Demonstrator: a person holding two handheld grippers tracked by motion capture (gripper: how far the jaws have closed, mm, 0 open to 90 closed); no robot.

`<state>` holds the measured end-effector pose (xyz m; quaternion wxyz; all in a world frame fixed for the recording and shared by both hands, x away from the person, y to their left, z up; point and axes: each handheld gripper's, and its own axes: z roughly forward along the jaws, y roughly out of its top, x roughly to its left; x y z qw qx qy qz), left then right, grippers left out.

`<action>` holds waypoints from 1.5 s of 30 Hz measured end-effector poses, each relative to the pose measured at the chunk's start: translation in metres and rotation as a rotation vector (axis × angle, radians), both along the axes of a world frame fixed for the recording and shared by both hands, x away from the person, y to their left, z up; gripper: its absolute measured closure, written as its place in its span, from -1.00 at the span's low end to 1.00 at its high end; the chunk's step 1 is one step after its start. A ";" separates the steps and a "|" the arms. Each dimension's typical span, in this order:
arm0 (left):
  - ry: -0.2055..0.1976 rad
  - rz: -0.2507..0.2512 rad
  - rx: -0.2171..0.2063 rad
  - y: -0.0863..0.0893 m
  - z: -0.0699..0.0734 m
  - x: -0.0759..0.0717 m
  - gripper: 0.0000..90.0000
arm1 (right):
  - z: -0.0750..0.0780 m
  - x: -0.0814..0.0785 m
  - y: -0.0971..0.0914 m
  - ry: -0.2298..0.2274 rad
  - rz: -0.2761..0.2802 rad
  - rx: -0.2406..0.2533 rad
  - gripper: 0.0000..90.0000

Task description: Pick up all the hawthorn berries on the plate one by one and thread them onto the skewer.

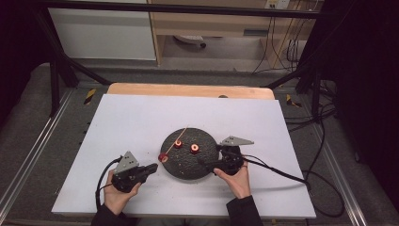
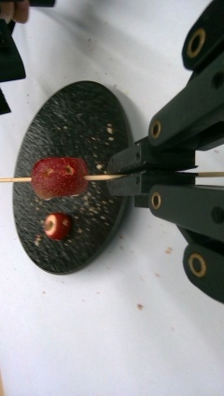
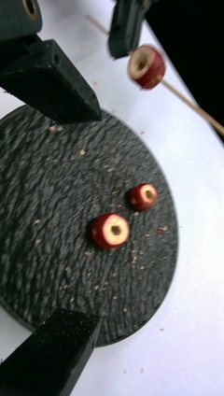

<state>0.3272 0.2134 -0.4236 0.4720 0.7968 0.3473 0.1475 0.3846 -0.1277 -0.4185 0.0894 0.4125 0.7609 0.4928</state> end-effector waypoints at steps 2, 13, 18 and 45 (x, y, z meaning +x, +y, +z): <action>0.005 -0.002 0.003 0.005 -0.002 -0.001 0.96 | 0.000 0.002 0.000 0.008 0.011 -0.040 -0.92; 0.000 -0.009 0.027 0.021 -0.008 -0.007 0.96 | 0.015 0.015 0.010 0.024 0.071 -0.236 -0.93; 0.004 -0.012 0.029 0.022 -0.010 -0.008 0.96 | 0.023 0.024 0.018 0.033 0.090 -0.305 -0.94; 0.021 -0.006 0.034 0.027 -0.012 -0.004 0.96 | 0.031 0.075 0.069 0.146 0.199 -0.509 -0.69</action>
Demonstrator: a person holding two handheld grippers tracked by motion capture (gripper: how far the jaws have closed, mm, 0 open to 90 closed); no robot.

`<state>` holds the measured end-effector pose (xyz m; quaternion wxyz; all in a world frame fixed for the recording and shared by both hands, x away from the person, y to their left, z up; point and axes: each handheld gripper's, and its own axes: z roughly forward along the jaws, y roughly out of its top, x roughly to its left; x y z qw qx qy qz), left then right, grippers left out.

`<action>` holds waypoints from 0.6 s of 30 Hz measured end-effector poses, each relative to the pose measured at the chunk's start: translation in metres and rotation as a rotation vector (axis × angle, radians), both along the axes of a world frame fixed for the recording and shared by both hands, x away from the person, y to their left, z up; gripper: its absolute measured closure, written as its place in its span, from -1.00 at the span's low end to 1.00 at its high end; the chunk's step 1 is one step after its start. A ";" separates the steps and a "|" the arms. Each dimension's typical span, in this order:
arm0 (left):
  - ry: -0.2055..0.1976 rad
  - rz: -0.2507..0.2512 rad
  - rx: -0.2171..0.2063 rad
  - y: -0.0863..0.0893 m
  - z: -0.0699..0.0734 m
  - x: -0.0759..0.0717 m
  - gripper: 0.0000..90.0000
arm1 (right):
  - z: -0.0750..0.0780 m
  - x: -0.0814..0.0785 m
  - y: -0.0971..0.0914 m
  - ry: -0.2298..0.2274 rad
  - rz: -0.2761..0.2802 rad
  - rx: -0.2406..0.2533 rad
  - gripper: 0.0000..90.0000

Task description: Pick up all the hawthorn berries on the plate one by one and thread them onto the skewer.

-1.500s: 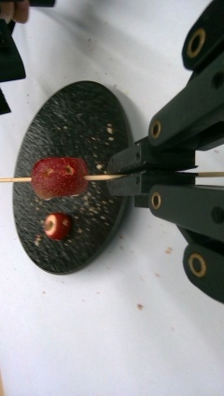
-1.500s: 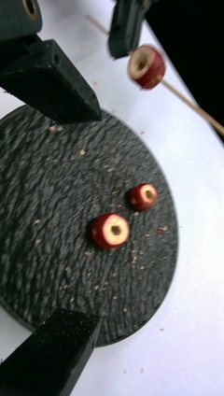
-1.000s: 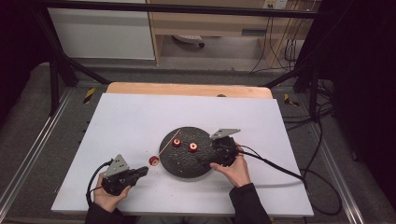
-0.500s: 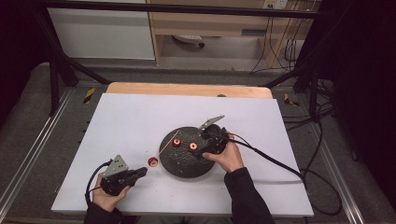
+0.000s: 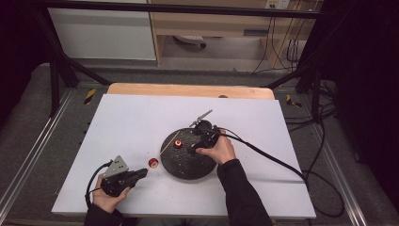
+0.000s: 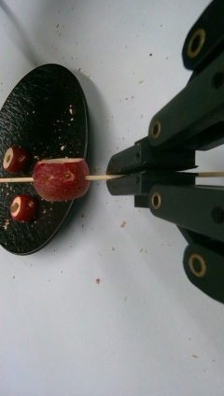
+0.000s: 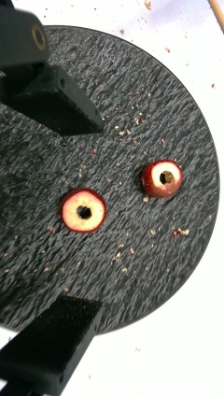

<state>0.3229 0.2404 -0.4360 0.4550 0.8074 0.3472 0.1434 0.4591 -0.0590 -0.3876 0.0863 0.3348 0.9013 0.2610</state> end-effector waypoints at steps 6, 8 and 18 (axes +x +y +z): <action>0.004 -0.001 0.001 0.000 0.000 0.000 0.96 | -0.006 0.008 0.004 0.043 0.011 -0.016 -0.52; 0.004 -0.001 0.000 0.000 0.000 0.000 0.96 | -0.008 0.010 0.004 0.051 0.013 -0.022 -0.43; 0.007 -0.005 0.006 -0.001 -0.001 0.001 0.96 | -0.017 0.016 0.007 0.103 0.028 -0.043 -0.05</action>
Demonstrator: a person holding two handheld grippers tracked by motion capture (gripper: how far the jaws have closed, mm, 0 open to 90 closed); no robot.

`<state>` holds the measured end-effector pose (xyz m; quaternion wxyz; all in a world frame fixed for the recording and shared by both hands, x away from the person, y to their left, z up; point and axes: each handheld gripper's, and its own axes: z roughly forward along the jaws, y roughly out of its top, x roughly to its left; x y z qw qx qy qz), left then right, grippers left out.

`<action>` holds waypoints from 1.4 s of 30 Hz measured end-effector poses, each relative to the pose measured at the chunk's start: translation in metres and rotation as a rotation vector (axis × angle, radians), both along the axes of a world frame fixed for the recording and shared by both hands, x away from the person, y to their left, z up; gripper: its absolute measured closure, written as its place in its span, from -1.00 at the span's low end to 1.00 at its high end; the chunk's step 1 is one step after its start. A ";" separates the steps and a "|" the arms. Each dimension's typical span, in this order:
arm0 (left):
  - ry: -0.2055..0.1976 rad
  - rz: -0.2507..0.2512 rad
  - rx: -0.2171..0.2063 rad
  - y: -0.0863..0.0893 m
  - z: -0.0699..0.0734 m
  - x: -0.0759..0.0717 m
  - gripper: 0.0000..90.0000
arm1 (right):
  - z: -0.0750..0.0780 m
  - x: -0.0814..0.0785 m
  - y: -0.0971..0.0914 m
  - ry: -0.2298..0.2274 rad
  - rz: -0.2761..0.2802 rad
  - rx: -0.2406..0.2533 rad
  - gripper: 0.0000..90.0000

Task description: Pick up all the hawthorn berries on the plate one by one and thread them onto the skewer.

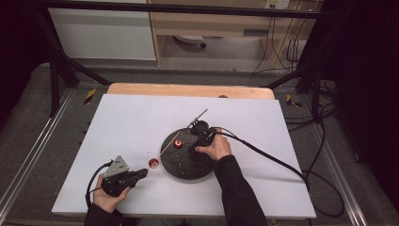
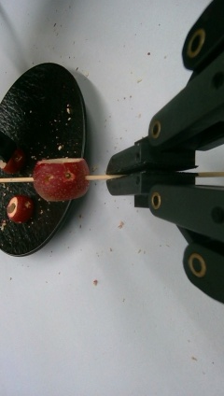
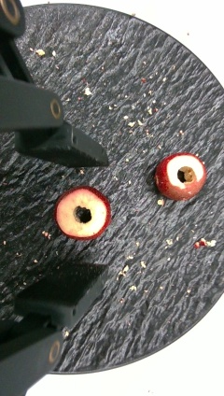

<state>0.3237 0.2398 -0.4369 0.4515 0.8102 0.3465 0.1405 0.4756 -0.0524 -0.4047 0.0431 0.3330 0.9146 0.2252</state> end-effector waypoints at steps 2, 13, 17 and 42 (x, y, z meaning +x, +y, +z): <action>0.001 -0.002 0.002 0.000 0.000 0.000 0.96 | -0.001 0.001 0.000 0.010 -0.006 0.000 0.03; 0.002 -0.001 0.002 0.000 0.000 0.000 0.96 | -0.006 0.007 0.001 0.059 -0.005 -0.006 0.32; 0.002 -0.001 0.002 0.000 0.000 0.000 0.96 | -0.006 0.006 0.001 0.076 -0.022 0.002 0.35; -0.004 0.003 -0.002 0.000 0.000 0.000 0.96 | 0.021 -0.007 -0.011 0.061 -0.091 0.096 0.37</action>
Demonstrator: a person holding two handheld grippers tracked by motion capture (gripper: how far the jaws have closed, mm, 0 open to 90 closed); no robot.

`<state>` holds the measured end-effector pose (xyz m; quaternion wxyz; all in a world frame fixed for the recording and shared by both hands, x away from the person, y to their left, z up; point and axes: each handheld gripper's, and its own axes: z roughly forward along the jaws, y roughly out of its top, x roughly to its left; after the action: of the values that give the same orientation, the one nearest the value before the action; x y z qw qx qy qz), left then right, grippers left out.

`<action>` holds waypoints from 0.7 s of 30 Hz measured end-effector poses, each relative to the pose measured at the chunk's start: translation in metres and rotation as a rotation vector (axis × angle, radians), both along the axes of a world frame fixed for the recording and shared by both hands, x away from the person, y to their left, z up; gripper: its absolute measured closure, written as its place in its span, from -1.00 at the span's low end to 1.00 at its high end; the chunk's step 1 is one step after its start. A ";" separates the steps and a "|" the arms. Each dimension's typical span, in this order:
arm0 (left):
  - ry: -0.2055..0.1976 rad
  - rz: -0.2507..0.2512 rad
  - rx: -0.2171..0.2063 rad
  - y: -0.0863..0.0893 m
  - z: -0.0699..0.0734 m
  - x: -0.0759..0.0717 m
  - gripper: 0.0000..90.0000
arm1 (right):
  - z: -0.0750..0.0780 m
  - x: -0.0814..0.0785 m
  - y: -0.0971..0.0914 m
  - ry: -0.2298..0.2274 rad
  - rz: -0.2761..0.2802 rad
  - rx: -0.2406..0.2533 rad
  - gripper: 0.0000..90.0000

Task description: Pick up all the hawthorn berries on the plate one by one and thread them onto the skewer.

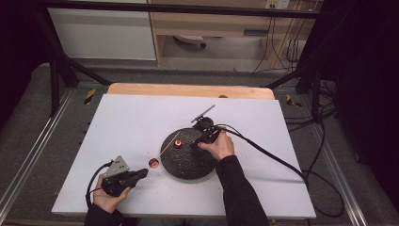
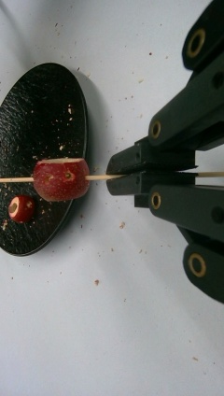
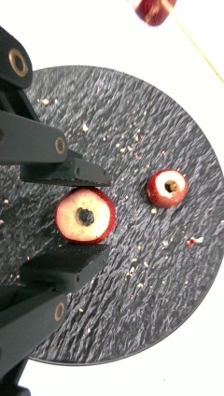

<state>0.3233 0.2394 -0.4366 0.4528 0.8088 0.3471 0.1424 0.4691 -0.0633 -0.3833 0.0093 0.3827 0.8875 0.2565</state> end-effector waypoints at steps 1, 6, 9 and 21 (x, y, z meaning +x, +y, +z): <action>0.000 0.000 0.000 0.000 0.000 0.000 0.96 | 0.001 -0.001 -0.001 0.002 -0.008 0.010 0.36; -0.002 -0.001 0.001 -0.001 0.000 0.000 0.96 | 0.005 -0.008 -0.008 -0.011 -0.021 0.054 0.37; -0.001 -0.001 0.001 -0.001 0.000 0.000 0.96 | 0.007 -0.010 -0.011 -0.015 -0.035 0.069 0.37; -0.008 -0.008 0.009 -0.004 0.000 -0.001 0.96 | 0.008 -0.031 -0.035 -0.080 -0.088 0.220 0.37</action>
<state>0.3218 0.2356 -0.4365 0.4513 0.8117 0.3412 0.1453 0.4379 -0.0981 -0.3754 0.0140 0.4095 0.8353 0.3665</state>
